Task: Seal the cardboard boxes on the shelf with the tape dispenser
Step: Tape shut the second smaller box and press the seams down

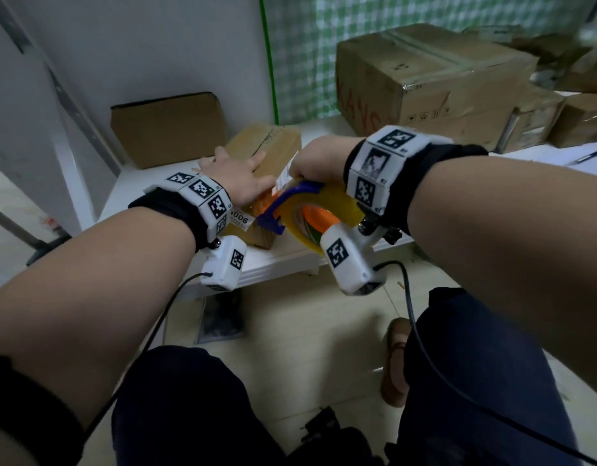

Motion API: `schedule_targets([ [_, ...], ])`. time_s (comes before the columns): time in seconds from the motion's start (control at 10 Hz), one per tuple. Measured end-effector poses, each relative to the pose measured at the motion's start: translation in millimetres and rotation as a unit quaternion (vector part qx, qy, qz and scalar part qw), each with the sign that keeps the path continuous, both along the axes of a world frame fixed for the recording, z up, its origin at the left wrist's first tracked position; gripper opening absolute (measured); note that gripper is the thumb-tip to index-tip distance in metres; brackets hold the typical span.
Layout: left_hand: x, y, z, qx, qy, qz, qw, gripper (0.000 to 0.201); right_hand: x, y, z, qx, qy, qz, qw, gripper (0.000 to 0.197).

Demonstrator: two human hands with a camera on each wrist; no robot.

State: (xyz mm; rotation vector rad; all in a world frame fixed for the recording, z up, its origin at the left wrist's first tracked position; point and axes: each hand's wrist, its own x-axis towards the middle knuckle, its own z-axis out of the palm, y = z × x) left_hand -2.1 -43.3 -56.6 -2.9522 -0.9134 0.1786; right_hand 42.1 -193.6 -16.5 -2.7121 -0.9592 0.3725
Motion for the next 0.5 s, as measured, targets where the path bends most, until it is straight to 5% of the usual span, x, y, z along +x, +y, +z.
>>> schedule_targets([
  [0.5,-16,7,-18,0.018,-0.095,-0.046,0.994,0.066,17,5,-1,-0.005,0.045,0.033,0.998,0.007],
])
